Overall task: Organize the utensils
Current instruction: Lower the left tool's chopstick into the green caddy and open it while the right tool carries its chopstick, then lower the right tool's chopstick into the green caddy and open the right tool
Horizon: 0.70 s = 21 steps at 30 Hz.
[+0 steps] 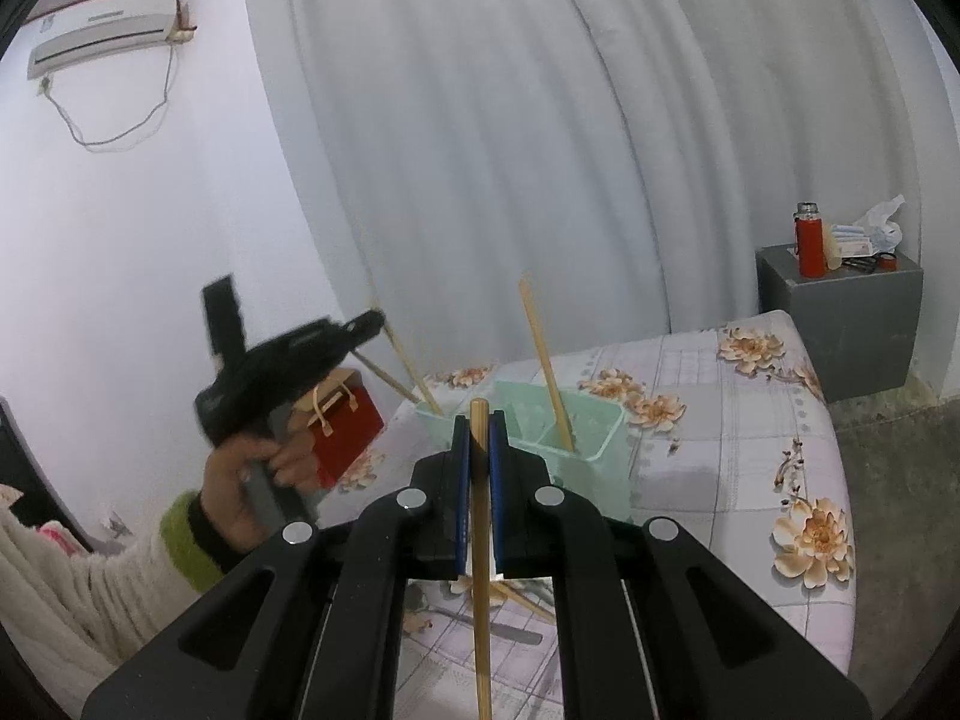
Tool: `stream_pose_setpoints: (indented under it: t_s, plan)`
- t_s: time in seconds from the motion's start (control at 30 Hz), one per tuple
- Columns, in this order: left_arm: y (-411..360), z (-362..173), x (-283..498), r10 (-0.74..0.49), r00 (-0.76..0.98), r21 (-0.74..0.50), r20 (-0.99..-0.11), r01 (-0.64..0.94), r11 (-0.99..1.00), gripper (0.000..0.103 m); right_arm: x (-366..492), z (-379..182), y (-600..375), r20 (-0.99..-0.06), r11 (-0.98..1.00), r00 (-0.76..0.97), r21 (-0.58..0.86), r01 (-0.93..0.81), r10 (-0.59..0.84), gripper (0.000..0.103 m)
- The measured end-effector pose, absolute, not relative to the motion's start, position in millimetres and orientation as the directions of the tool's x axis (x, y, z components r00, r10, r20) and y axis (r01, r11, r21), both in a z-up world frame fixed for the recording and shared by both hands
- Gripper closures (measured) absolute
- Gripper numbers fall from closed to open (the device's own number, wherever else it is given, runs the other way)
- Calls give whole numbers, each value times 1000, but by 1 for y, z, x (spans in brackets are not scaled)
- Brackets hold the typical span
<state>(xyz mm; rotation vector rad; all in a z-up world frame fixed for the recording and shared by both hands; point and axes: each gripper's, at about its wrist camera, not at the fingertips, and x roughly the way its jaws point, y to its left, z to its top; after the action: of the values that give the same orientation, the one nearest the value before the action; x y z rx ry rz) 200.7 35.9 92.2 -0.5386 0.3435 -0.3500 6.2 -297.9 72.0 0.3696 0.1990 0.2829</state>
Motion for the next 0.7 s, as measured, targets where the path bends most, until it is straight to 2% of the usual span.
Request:
stream_pose_setpoints:
  t_s: [0.1, 0.17, 0.27, 0.53, 0.7]
  plan:
    - [49, 92, 180, -429, 880, -567, -205, 250, 785, 72, 6, 82, -304, -113, 894, 949, 382, -232, 295, 97]
    - [44, 88, 171, -431, 878, -574, -207, 248, 780, 54, 5, 94, -311, -81, 892, 953, 383, -239, 291, 97]
    - [52, 84, 155, -429, 878, -583, -214, 237, 777, 40, 5, 116, -321, -25, 894, 960, 372, -251, 280, 97]
    - [69, 59, 105, -384, 867, -494, -318, 194, 848, 21, 30, 177, -343, 105, 900, 963, 341, -271, 249, 97]
    - [67, 39, 74, -362, 849, -398, -385, 202, 895, 16, 63, 202, -352, 134, 908, 967, 337, -250, 217, 97]
